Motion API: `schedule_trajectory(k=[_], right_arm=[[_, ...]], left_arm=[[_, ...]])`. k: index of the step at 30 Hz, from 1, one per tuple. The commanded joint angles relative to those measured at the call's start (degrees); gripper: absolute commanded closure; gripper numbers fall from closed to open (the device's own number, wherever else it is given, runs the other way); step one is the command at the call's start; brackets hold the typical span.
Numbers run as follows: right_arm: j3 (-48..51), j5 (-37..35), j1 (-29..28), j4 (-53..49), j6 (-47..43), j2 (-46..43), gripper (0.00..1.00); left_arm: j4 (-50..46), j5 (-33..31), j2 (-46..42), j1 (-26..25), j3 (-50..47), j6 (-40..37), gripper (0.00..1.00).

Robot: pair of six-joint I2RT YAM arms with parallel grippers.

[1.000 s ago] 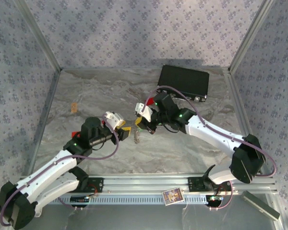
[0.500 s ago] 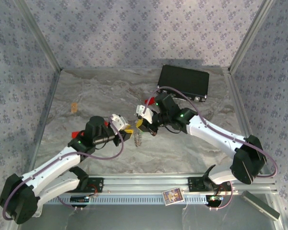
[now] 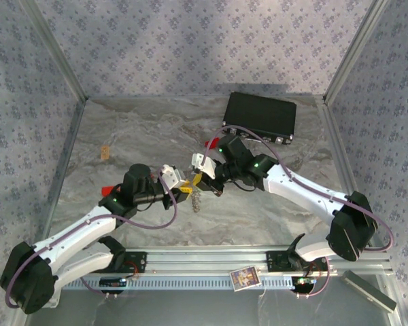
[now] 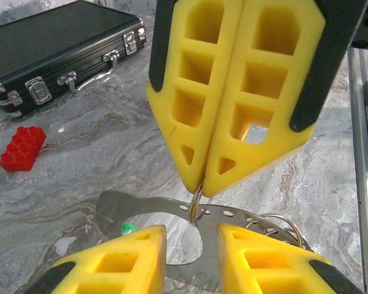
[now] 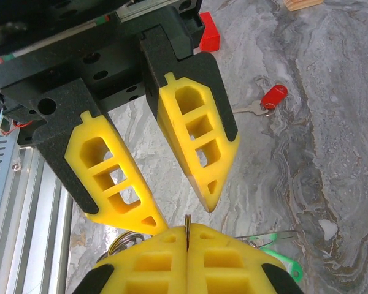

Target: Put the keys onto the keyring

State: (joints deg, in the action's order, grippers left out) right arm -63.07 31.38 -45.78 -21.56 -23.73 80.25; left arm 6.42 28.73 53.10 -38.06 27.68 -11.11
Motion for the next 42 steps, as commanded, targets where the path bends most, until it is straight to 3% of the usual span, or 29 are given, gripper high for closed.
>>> schedule_trajectory(k=[1,18,30,36,38,42], right_arm=[[-2.28,1.76,-0.5,-0.93,-1.49,-0.26,1.0],[-3.73,2.2,-1.63,-2.25,-2.09,1.46,1.0],[-4.42,0.39,-1.64,-2.75,-1.57,1.65,1.0],[0.37,-1.03,3.22,6.01,5.74,-6.05,0.53],[3.3,-1.0,4.53,9.75,6.77,-9.34,0.48],[8.0,-2.36,5.13,12.99,6.27,-12.95,0.48]], left_arm=[[2.02,2.53,0.21,-0.43,1.76,-1.25,0.73],[2.02,5.01,0.4,-0.43,1.76,-1.24,0.8],[1.93,6.16,-0.24,-0.43,1.59,-1.11,1.0],[1.88,5.21,-1.27,-0.52,1.5,1.93,1.0],[1.67,4.82,-1.5,-0.56,1.5,2.27,1.0],[1.74,4.4,-1.42,-0.96,1.57,2.46,1.0]])
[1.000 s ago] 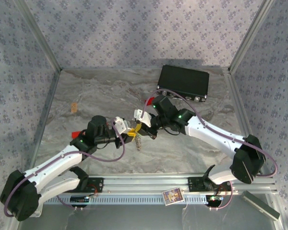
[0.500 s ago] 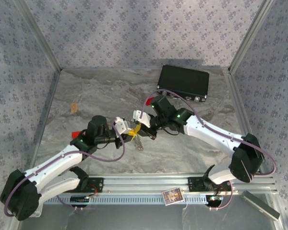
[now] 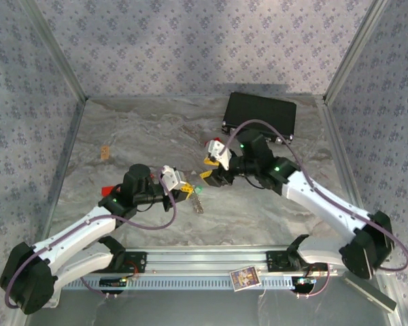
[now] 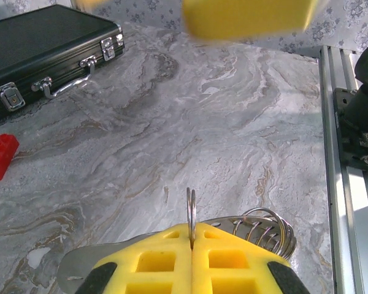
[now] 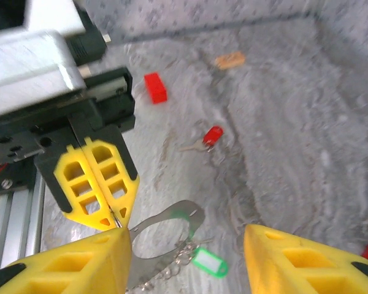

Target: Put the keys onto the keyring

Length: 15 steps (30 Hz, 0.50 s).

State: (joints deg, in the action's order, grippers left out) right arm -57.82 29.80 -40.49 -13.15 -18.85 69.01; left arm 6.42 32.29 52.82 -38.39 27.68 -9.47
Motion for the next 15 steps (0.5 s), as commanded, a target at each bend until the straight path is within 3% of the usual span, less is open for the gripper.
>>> schedule_trajectory(k=[1,5,10,13,15], right_arm=[[3.37,-0.88,-0.3,4.53,1.28,-1.98,0.48],[5.51,-0.98,-2.0,4.56,1.17,-2.39,0.53],[7.37,2.18,-8.97,4.45,-3.03,-2.15,0.65],[9.11,-0.99,-11.8,6.38,-3.9,-1.28,0.69],[11.84,-5.48,-13.17,12.84,-2.66,-0.54,0.69]], left_arm=[[1.76,0.68,-1.03,-0.76,1.64,0.86,1.0],[1.42,-0.25,-0.5,-0.96,2.44,1.27,1.0],[0.08,-5.81,0.49,-0.93,4.24,6.11,1.0],[-1.58,-10.66,1.04,-1.05,5.44,9.88,1.0],[-2.85,-14.71,1.49,-1.04,6.31,12.24,1.0]])
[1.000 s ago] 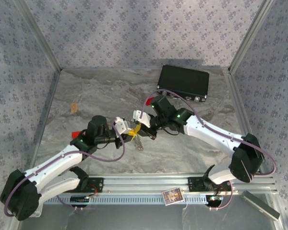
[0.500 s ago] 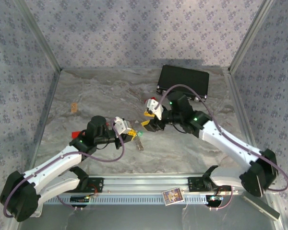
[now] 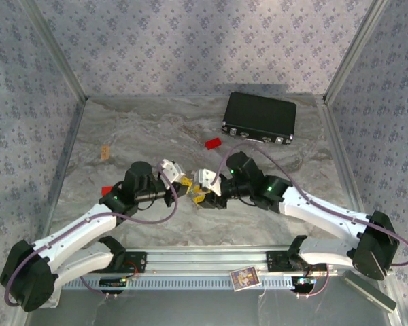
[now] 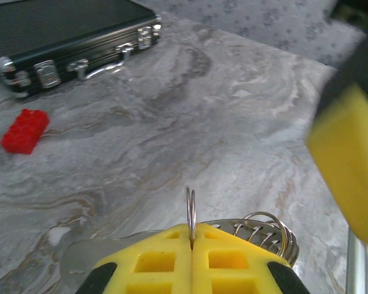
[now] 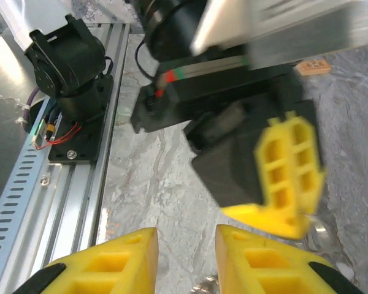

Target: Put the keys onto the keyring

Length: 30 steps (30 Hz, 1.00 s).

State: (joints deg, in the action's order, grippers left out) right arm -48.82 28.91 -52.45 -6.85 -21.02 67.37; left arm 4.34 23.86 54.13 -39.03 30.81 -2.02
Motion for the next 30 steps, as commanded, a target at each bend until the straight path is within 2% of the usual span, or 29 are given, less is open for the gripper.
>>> schedule_trajectory(k=[1,5,9,17,22,30], right_arm=[[4.29,-7.55,-1.89,10.11,0.28,1.59,0.68],[6.37,-13.98,-3.63,20.79,4.52,6.04,0.7],[7.83,-15.98,-4.33,28.73,6.11,9.84,0.75],[10.16,-16.93,-4.33,36.44,6.49,14.41,0.78],[11.89,-18.27,-4.51,40.72,5.91,14.27,0.79],[14.36,-18.23,-4.17,49.37,6.95,15.09,0.79]], left_arm=[[-1.12,-7.65,0.41,-0.43,3.78,6.21,1.0],[-4.72,-12.48,2.55,-0.4,8.39,16.7,1.0],[-14.78,-13.96,5.53,-0.44,14.96,24.39,1.0],[-21.5,-19.86,5.11,-0.3,18.8,38.19,1.0],[-28.83,-25.36,4.51,-0.34,22.53,52.7,1.0],[-39.08,-24.96,7.13,-0.31,29.97,73.34,1.0]])
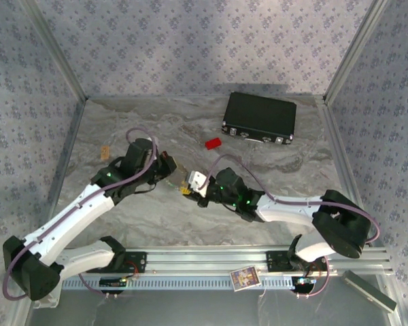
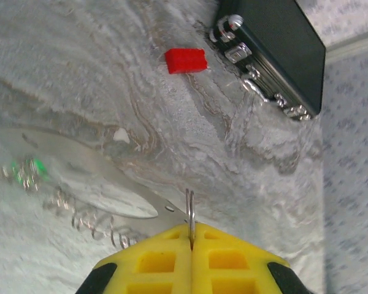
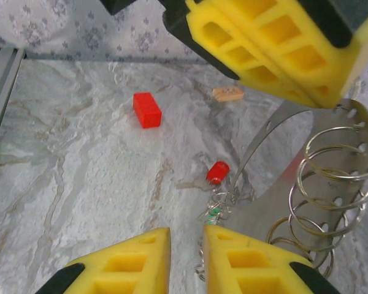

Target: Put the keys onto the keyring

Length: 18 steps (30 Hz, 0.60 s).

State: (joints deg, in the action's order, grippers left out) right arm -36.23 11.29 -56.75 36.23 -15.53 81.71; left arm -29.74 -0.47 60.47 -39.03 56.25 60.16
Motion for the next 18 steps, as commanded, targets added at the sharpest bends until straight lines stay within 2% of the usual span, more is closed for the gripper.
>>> schedule_trajectory(k=[1,4,9,18], right_arm=[[2.19,-0.27,0.43,7.36,1.87,0.87,0.79],[2.88,0.86,1.0,9.61,2.45,1.4,0.79],[5.26,2.98,2.03,14.97,3.22,1.54,0.79],[7.37,-1.08,1.42,20.56,1.56,4.6,0.78]], left_arm=[[-5.38,0.3,1.32,-0.35,5.27,12.8,1.0],[-7.79,3.33,2.99,-0.35,6.92,22.8,1.0],[-12.42,8.45,5.65,-0.35,8.53,32.98,1.0],[-12.68,13.26,6.18,-1.46,8.34,44.79,1.0]])
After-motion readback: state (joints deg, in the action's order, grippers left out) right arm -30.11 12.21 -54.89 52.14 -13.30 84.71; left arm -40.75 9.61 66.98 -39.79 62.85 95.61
